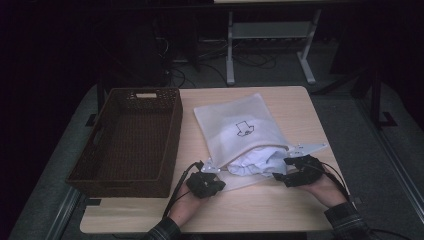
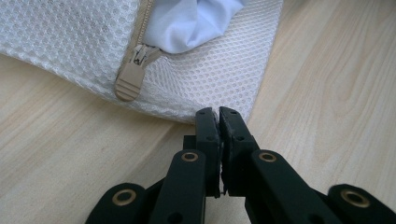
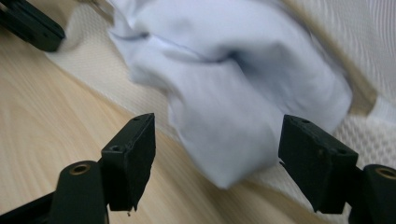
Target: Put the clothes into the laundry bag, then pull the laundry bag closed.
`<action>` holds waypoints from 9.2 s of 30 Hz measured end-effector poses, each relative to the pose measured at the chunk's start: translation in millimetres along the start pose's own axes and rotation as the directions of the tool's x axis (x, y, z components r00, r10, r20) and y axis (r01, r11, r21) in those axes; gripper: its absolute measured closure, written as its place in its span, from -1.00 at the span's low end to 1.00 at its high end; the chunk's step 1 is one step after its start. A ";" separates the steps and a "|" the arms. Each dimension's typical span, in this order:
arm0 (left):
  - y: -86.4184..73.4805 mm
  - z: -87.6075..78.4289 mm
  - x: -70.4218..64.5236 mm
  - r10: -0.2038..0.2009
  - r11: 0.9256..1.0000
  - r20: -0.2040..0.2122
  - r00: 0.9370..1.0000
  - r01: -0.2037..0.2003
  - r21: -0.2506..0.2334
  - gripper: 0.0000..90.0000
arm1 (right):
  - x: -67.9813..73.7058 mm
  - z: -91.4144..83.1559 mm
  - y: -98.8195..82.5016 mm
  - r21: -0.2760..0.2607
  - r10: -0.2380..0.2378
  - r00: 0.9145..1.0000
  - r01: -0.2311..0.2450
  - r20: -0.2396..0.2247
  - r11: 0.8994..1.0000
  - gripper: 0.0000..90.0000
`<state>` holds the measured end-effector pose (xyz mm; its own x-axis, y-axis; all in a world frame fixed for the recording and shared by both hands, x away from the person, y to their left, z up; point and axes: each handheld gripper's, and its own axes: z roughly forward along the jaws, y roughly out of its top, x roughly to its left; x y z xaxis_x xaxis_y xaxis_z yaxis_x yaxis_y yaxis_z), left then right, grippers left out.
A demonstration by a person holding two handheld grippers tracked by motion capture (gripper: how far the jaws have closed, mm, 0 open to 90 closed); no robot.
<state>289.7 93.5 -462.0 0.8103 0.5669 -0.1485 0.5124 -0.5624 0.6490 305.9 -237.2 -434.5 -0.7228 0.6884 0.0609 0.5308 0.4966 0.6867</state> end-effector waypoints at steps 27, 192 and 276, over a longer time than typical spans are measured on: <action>0.5 0.4 0.5 0.000 1.000 0.001 1.000 0.000 0.002 0.93 | -19.9 28.6 1.9 -0.006 0.003 0.996 -0.004 -0.091 1.000 0.81; 59.2 -15.7 19.0 0.095 0.986 -0.159 0.983 -0.115 -0.119 0.15 | 9.8 5.1 42.7 -0.192 -0.121 0.993 0.117 -0.011 0.974 0.29; -6.0 -27.4 3.5 0.076 0.997 0.011 0.997 -0.076 0.021 0.00 | 47.9 59.9 90.6 -0.056 -0.263 0.935 0.257 -0.236 0.965 0.52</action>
<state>281.7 115.4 -445.9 0.8499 0.5159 -0.1076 0.4554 -0.6163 0.6424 345.8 -127.6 -412.8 -0.9203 0.3884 0.0473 0.3014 0.6266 0.7187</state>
